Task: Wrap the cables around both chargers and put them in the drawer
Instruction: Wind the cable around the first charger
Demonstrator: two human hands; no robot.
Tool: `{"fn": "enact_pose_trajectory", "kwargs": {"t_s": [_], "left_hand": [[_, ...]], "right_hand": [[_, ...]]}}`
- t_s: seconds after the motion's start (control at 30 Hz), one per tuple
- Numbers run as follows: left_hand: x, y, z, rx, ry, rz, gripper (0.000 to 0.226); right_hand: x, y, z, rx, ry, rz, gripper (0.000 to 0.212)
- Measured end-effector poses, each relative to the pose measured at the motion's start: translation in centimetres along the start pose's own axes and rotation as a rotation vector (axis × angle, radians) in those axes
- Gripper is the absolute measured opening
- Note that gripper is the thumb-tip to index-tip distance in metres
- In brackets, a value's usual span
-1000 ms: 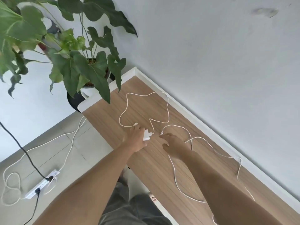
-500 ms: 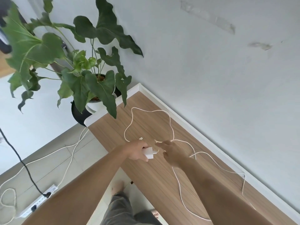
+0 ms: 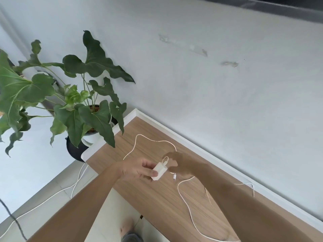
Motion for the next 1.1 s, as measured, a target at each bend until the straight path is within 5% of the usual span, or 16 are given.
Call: {"fn": "enact_pose_trajectory", "kwargs": {"t_s": [0.13,0.3,0.57,0.83,1.1], "left_hand": [[-0.5,-0.9,0.1,0.038,-0.048,-0.079,0.036],[-0.8,-1.9,-0.5,0.057,-0.055,-0.225,0.044],[-3.7,-3.2,-1.4,0.006,-0.076,-0.150,0.047],[-8.7,-3.4,-2.9,0.035,-0.242,-0.062,0.039],[-10.2,-0.9,-4.0,-0.140,-0.314,-0.271,0.050]], "right_hand": [[-0.6,-1.8,-0.1,0.043,-0.070,0.014,0.025],[-2.5,-1.5,-0.3,-0.135,-0.099,0.045,0.013],[-1.8,5.8,-1.8,-0.387,-0.052,0.066,0.041],[0.8,8.3,-2.7,-0.438,0.047,-0.132,0.060],[0.3,10.2,-4.3,-0.526,0.038,-0.075,0.072]]}}
Point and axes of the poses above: each hand's wrist, its own z-axis towards the middle knuckle, its own y-axis out of the back of the hand, x = y × z, the point moved 5 cm from there along z, towards the middle knuckle, and after that the axes turned 15 degrees about z, right-handed, at the moved point
